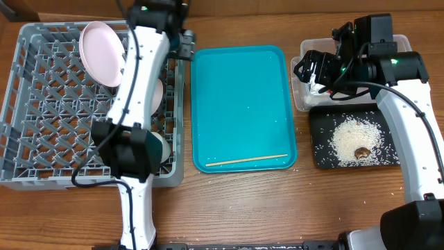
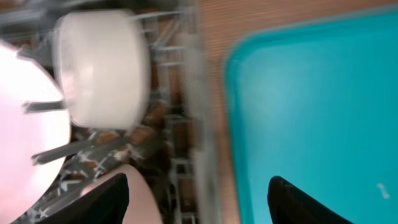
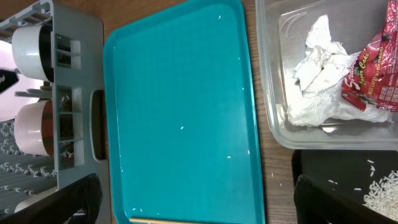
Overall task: Sort waste into correct bins and load items into the dishwasher
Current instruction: 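Return the left gripper to the tray and grasp the remaining chopstick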
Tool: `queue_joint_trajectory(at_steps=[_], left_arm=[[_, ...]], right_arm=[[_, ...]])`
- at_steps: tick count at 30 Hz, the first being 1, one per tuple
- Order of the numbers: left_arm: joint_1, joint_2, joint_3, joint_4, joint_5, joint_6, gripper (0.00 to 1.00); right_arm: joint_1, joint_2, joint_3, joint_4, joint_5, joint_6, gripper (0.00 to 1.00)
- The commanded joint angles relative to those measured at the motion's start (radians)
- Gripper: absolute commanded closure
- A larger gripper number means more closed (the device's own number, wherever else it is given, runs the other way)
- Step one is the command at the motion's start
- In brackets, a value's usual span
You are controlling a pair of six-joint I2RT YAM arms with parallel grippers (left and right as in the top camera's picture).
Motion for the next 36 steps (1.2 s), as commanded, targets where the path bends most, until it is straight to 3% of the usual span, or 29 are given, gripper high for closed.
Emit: queue_joint_trajectory(at_steps=[1, 6, 8, 20, 27, 28, 36], left_arm=[[-0.09, -0.07, 0.036, -0.067, 0.173, 0.301, 0.23], [-0.188, -0.061, -0.034, -0.346, 0.493, 0.898, 0.24], [-0.219, -0.061, -0.094, -0.356, 0.535, 0.962, 0.23], [-0.377, -0.058, -0.503, -0.204, 0.539, 0.929, 0.25], [-0.534, -0.058, -0.655, 0.062, 0.186, 0.713, 0.33], [-0.548, -0.058, -0.676, 0.083, 0.162, 0.709, 0.38], [-0.579, -0.059, -0.806, 0.253, 0.056, 0.636, 0.43]], right_arm=[[0.003, -0.006, 0.01, 0.005, 0.003, 0.0, 0.0], [0.003, -0.006, 0.01, 0.005, 0.003, 0.0, 0.0], [0.003, -0.006, 0.01, 0.005, 0.003, 0.0, 0.0], [0.003, -0.006, 0.01, 0.005, 0.003, 0.0, 0.0], [0.003, -0.006, 0.01, 0.006, 0.003, 0.0, 0.0], [0.003, -0.006, 0.01, 0.005, 0.003, 0.0, 0.0], [0.003, -0.006, 0.01, 0.005, 0.003, -0.001, 0.0]])
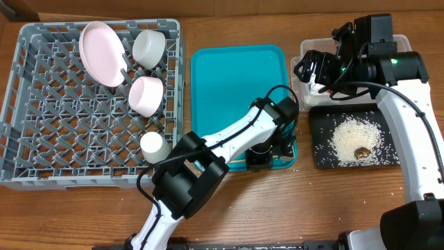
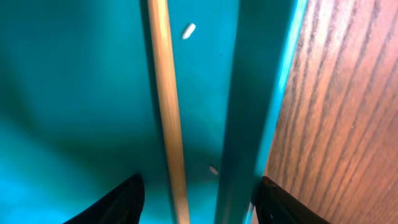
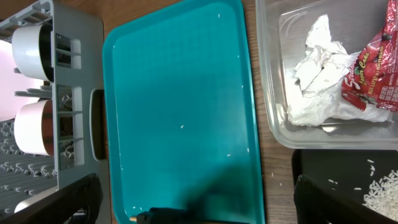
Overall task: Sort waste into correct bins and load items into the dishwasher
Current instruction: 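Return the left gripper to the tray and grasp the remaining chopstick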
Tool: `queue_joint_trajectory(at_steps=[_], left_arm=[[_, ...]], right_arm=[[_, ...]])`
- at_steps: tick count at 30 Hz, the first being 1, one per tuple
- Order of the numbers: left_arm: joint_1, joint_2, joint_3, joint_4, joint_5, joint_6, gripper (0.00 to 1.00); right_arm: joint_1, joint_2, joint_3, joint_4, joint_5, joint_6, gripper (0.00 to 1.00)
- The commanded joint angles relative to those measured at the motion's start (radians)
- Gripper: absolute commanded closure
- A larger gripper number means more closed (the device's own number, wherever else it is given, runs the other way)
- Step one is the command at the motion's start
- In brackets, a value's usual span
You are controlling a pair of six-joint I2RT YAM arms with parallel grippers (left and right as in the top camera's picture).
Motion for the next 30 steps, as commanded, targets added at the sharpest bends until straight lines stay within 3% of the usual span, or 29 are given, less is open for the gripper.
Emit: queue_joint_trajectory(at_steps=[1, 3, 5, 8, 15, 30], left_arm=[[0.013, 0.002, -0.054, 0.066, -0.107, -0.056, 0.43], [0.016, 0.002, -0.07, 0.091, -0.105, -0.057, 0.43], [0.017, 0.002, -0.08, 0.109, -0.102, -0.067, 0.55], [0.016, -0.002, -0.079, 0.107, -0.087, -0.071, 0.6], [0.017, -0.057, 0.0, 0.031, -0.031, -0.099, 0.55], [0.115, -0.094, -0.012, 0.132, 0.03, -0.099, 0.5]], right_arm=[[0.003, -0.006, 0.01, 0.005, 0.003, 0.0, 0.0], [0.003, -0.006, 0.01, 0.005, 0.003, 0.0, 0.0], [0.003, -0.006, 0.01, 0.005, 0.003, 0.0, 0.0], [0.003, -0.006, 0.01, 0.005, 0.003, 0.0, 0.0], [0.003, -0.006, 0.01, 0.005, 0.003, 0.0, 0.0], [0.003, -0.006, 0.01, 0.005, 0.003, 0.0, 0.0]])
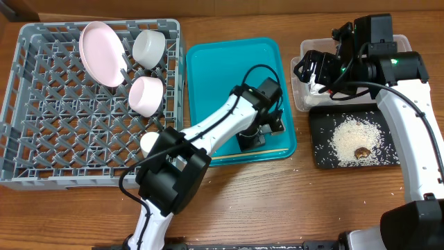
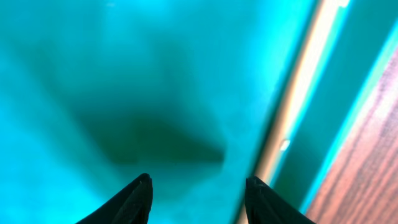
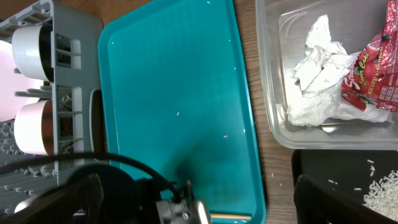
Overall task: Sort waste into correct bins and load items into the dishwasher
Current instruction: 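Return the left gripper to the tray and grasp the remaining chopstick, then carry the chopstick to the rack and drop it in the utensil slot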
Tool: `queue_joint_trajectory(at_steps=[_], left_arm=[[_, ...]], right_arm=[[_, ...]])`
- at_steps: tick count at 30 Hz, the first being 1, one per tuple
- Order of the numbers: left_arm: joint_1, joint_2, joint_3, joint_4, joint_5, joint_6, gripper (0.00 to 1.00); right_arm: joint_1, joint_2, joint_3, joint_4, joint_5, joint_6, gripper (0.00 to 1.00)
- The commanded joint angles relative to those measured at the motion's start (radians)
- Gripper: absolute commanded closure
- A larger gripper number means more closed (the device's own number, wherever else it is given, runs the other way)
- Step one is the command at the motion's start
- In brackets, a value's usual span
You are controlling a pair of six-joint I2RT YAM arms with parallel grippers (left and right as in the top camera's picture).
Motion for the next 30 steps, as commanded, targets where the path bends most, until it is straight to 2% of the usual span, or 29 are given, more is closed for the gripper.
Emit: queue_joint_trajectory(at_steps=[1, 14, 19, 24, 26, 29, 30], left_arm=[[-0.002, -0.038, -0.003, 0.026, 0.037, 0.002, 0.5], [-0.025, -0.038, -0.058, 0.0, 0.086, 0.054, 0.5], [-0.025, -0.038, -0.116, 0.035, 0.084, 0.054, 0.44], [-0.025, -0.038, -0.196, 0.138, 0.078, 0.054, 0.38], [-0.024, -0.038, -0.218, 0.167, 0.078, 0.053, 0.5], [-0.024, -0.038, -0.235, 0.198, 0.064, 0.053, 0.91], [-0.024, -0.038, -0.237, 0.208, 0.036, 0.043, 0.96]], right_arm=[[0.003, -0.006, 0.01, 0.005, 0.003, -0.001, 0.0], [0.003, -0.006, 0.01, 0.005, 0.003, -0.001, 0.0], [0.003, -0.006, 0.01, 0.005, 0.003, -0.001, 0.0], [0.003, -0.006, 0.01, 0.005, 0.003, -0.001, 0.0], [0.003, -0.006, 0.01, 0.005, 0.003, -0.001, 0.0], [0.003, -0.006, 0.01, 0.005, 0.003, -0.001, 0.0], [0.003, -0.006, 0.01, 0.005, 0.003, -0.001, 0.0]])
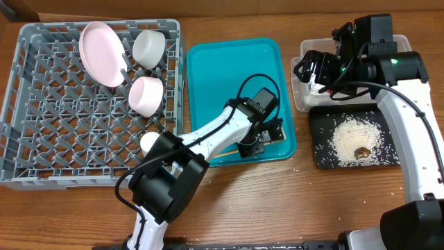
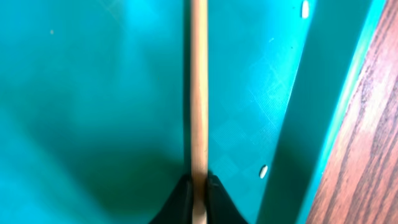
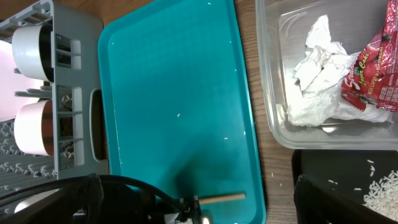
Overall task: Sort waste into correct bins and load items into the dishwasher
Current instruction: 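Carry the chopstick to the rack and drop it in the utensil slot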
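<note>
A pale wooden chopstick (image 2: 199, 74) lies on the teal tray (image 1: 222, 76), near its front right corner. My left gripper (image 2: 199, 190) is down on the tray, its dark fingertips (image 2: 184, 200) shut on the chopstick. In the right wrist view the chopstick (image 3: 225, 197) sticks out to the right of the left gripper. The overhead view has the left gripper (image 1: 254, 144) low over the tray's front. My right gripper (image 1: 313, 69) hangs open above the clear bin (image 1: 304, 97), holding nothing.
A grey dish rack (image 1: 41, 139) at the left holds a pink plate (image 1: 98, 52), a white bowl (image 1: 148, 47), a pink bowl (image 1: 146, 95) and a white cup (image 1: 150, 144). The clear bin holds crumpled napkin (image 3: 320, 81) and a red wrapper (image 3: 373, 71). A black tray (image 1: 319, 139) carries rice.
My left gripper was open over the tray beside the chopstick; now it is shut on it. The chopstick sits a little farther in from the tray's front edge. The right arm is unchanged.
My left gripper was open over the rack's right edge while the chopstick lay along the tray's front. Then it was open low over the chopstick at the tray's front right. Later the tray sat slightly farther back and left. Now the fingers pinch the chopstick.
</note>
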Tool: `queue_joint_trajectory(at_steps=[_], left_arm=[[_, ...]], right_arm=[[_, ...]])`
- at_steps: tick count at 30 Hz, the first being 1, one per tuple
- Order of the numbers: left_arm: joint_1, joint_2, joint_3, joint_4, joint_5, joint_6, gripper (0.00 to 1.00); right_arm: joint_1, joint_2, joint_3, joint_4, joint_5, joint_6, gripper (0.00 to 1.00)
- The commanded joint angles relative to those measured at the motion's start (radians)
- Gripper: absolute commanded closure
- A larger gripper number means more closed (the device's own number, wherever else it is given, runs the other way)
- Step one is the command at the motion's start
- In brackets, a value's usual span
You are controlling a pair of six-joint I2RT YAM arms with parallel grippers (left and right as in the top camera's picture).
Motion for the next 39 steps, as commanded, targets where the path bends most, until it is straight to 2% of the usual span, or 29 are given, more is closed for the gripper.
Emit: queue_joint_trajectory(at_steps=[1, 4, 6, 9, 10, 14, 17, 20, 24, 31, 39], left_arm=[[-0.006, 0.025, -0.048, 0.024, -0.076, -0.027, 0.96], [-0.002, 0.025, -0.045, 0.089, -0.281, -0.16, 0.96], [0.005, 0.024, -0.024, 0.102, -0.36, -0.231, 0.96], [0.027, 0.017, 0.049, 0.076, -0.401, -0.361, 0.96], [0.05, 0.005, 0.109, 0.046, -0.396, -0.472, 0.96], [0.114, -0.036, 0.254, -0.018, -0.395, -0.724, 0.96], [0.145, -0.071, 0.369, -0.055, -0.396, -0.848, 0.96], [0.167, -0.113, 0.463, -0.063, -0.427, -0.867, 0.96], [0.22, -0.15, 0.515, -0.014, -0.551, -0.868, 0.96], [0.373, -0.104, 0.515, 0.036, -0.545, -0.868, 0.96], [0.528, 0.003, 0.515, 0.018, -0.256, -0.747, 0.96]], right_arm=[[0.003, -0.006, 0.01, 0.005, 0.003, 0.0, 0.0], [0.003, -0.006, 0.01, 0.005, 0.003, 0.0, 0.0], [0.003, -0.006, 0.01, 0.005, 0.003, 0.0, 0.0], [0.003, -0.006, 0.01, 0.005, 0.003, 0.0, 0.0], [0.003, -0.006, 0.01, 0.005, 0.003, 0.0, 0.0], [0.003, -0.006, 0.01, 0.005, 0.003, 0.0, 0.0], [0.003, -0.006, 0.01, 0.005, 0.003, 0.0, 0.0], [0.003, -0.006, 0.01, 0.005, 0.003, 0.0, 0.0], [0.003, -0.006, 0.01, 0.005, 0.003, 0.0, 0.0], [0.003, -0.006, 0.01, 0.005, 0.003, 0.0, 0.0], [0.003, -0.006, 0.01, 0.005, 0.003, -0.001, 0.0]])
